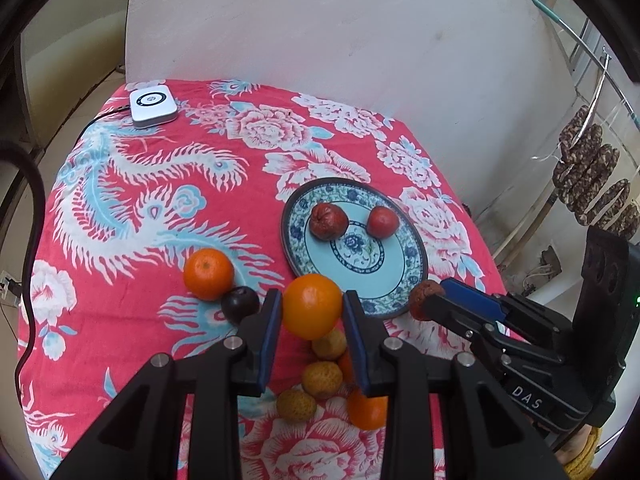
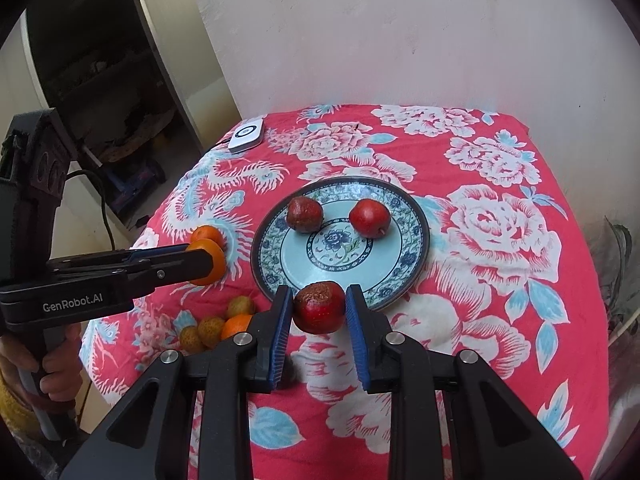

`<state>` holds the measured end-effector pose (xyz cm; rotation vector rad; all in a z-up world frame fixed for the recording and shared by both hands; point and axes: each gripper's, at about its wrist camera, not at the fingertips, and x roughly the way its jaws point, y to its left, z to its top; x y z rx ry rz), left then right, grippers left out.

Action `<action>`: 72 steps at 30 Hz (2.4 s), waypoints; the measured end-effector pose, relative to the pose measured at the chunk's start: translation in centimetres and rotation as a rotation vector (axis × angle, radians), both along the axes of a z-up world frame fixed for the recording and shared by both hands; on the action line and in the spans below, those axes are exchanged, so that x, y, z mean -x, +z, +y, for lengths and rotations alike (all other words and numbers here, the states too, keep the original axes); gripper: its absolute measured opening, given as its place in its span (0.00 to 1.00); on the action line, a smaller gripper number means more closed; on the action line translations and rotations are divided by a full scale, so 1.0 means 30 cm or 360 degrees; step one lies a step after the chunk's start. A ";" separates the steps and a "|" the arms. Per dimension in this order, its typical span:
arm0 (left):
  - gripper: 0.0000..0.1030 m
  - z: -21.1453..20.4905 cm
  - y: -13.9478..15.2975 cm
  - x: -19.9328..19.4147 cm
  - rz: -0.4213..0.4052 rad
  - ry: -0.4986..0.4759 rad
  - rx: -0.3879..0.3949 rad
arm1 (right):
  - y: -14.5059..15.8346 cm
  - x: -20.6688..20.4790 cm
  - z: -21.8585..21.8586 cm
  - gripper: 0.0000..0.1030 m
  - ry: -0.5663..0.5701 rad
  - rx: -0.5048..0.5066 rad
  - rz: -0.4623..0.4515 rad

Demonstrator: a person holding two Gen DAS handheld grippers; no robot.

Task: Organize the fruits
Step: 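Grasp an orange with the left tool while the right tool grasps a red apple, then carry the orange and red apple onto the plate beside the first fruits, then open both tools to release the orange and apple on the plate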

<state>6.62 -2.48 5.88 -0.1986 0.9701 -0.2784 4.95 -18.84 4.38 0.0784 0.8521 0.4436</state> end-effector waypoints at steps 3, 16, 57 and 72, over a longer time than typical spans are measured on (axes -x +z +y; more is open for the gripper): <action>0.31 -0.013 -0.004 -0.020 -0.0003 -0.0009 -0.0008 | 0.001 -0.015 -0.002 0.28 -0.0005 0.0000 -0.0009; 0.31 -0.070 -0.042 -0.112 -0.0019 -0.0052 -0.0042 | -0.013 -0.094 0.010 0.28 -0.0013 -0.0048 0.0001; 0.33 -0.046 -0.097 -0.211 -0.0020 -0.0017 0.0095 | -0.029 -0.199 0.012 0.27 -0.0039 -0.0194 0.0000; 0.39 -0.021 -0.060 -0.153 -0.0030 0.0022 -0.0020 | -0.026 -0.146 0.017 0.32 -0.0029 -0.0125 -0.0002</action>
